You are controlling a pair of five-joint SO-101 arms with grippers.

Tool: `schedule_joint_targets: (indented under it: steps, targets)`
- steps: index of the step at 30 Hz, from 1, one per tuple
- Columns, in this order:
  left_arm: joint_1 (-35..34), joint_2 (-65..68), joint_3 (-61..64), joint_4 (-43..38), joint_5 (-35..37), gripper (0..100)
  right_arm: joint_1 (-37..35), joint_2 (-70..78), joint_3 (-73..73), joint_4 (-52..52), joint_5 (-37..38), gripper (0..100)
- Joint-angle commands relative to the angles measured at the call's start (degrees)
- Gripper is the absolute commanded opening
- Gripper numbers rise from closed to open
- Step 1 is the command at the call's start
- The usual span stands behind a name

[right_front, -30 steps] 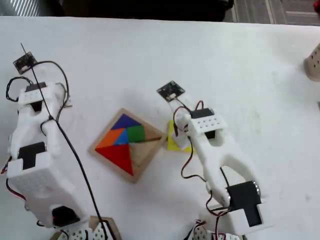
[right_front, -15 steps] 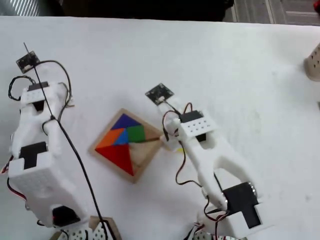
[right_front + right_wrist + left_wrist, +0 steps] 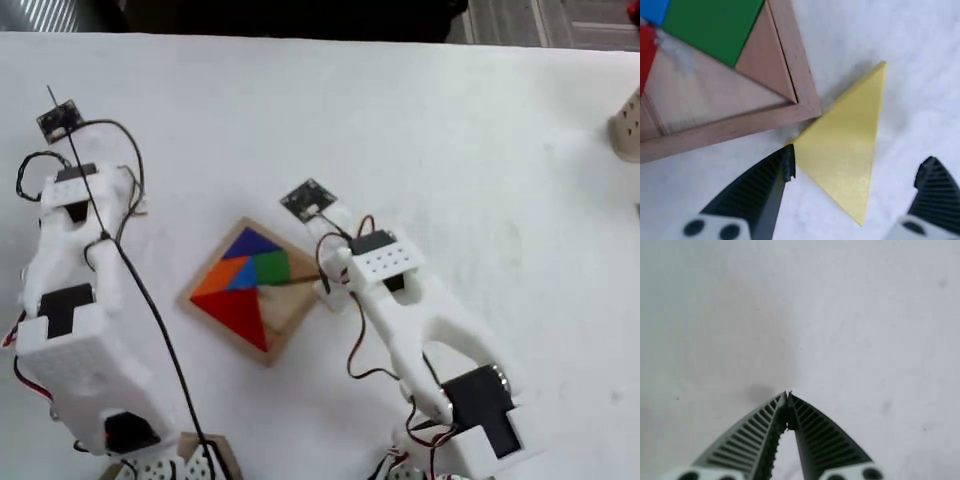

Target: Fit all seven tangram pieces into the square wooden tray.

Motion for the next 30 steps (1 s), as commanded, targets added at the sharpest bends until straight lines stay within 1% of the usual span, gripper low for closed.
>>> schedule_joint_targets:
  steps: [1,11,18,23,30]
  targets:
    - [0.75,-0.66,-3.25,0.35,-0.88,2,-0.84,-2.15,-0.26,-0.84,-0.88,36.2]
    - [1.36,-0.57,-3.34,0.09,-1.05,2,-0.40,0.04,-0.79,-1.45,-0.79,36.2]
    - [1.27,-0.57,-3.34,0.26,-1.05,2,-0.40,5.67,-6.86,4.70,-0.70,36.2]
    - [1.27,-0.57,-3.34,0.35,-1.05,2,0.40,6.64,-7.56,7.87,-0.35,36.2]
    - [1.36,-0.48,-3.34,0.26,-1.05,2,1.45,6.73,-8.00,8.13,-0.35,36.2]
